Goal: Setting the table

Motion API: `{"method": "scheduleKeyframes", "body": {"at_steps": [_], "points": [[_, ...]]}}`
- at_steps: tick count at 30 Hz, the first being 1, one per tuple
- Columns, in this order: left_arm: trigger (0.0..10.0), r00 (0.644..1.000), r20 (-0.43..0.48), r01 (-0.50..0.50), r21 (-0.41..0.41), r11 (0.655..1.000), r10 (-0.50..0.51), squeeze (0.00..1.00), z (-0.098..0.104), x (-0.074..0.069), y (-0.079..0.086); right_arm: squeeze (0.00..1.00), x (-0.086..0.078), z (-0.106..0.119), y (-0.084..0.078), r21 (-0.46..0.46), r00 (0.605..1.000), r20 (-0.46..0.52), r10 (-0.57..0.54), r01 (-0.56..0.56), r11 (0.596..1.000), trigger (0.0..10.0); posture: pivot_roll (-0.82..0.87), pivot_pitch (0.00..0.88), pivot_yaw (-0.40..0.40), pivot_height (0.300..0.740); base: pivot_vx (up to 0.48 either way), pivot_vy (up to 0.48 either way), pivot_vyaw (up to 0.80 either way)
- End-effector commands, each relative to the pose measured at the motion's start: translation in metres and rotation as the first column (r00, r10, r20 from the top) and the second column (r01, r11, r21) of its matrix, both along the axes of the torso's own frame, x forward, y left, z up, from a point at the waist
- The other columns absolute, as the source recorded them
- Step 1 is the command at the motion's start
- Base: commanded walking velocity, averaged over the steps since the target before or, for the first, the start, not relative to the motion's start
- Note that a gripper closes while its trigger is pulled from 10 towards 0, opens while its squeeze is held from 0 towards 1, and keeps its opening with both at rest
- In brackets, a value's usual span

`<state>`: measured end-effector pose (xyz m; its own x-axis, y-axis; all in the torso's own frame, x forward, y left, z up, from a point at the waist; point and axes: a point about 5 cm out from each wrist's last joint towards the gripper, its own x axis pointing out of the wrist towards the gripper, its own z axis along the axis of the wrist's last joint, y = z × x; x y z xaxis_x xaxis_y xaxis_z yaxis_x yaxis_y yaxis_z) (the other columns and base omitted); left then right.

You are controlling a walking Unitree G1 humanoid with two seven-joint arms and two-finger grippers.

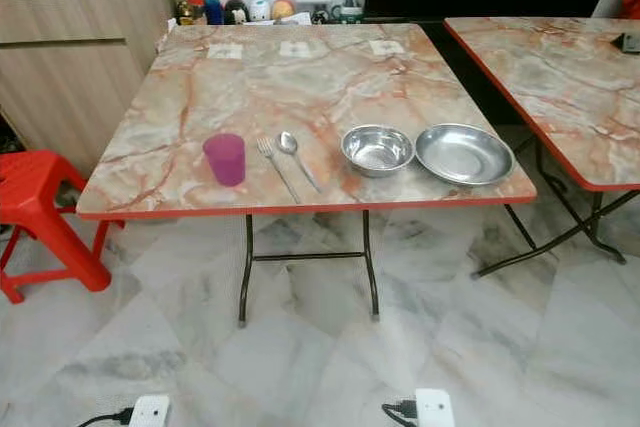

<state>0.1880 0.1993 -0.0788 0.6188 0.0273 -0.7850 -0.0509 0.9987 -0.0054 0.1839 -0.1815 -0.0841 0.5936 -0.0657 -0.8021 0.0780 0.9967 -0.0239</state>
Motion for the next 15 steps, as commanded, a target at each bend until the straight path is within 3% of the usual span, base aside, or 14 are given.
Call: {"method": "scheduleKeyframes", "body": {"at_steps": [1, 11, 15], "points": [[10.0, 1.000, -0.019, -0.009, -0.004, 1.000, 0.009, 0.00, -0.0017, -0.0023, -0.0008, 0.00, -0.0039, -0.0019, 0.0000, 0.006, 1.000, -0.009, -0.010, 0.010, 1.000, 10.0, 0.03, 0.087, -0.045, 0.740, 0.000, 0.000, 0.00], [10.0, 1.000, -0.013, -0.025, -0.025, 0.999, 0.024, 0.00, -0.0012, -0.0016, -0.0006, 0.00, -0.0038, -0.0017, 0.0003, 0.015, 1.000, -0.001, -0.022, 0.022, 1.000, 10.0, 0.03, 0.088, -0.044, 0.740, 0.000, 0.000, 0.00], [10.0, 1.000, -0.010, -0.025, -0.024, 0.999, 0.025, 0.00, -0.0004, -0.0001, 0.0000, 0.00, -0.0035, -0.0015, 0.0007, 0.020, 1.000, 0.002, -0.025, 0.025, 0.999, 10.0, 0.03, 0.088, -0.044, 0.740, 0.277, 0.000, 0.00]]}}
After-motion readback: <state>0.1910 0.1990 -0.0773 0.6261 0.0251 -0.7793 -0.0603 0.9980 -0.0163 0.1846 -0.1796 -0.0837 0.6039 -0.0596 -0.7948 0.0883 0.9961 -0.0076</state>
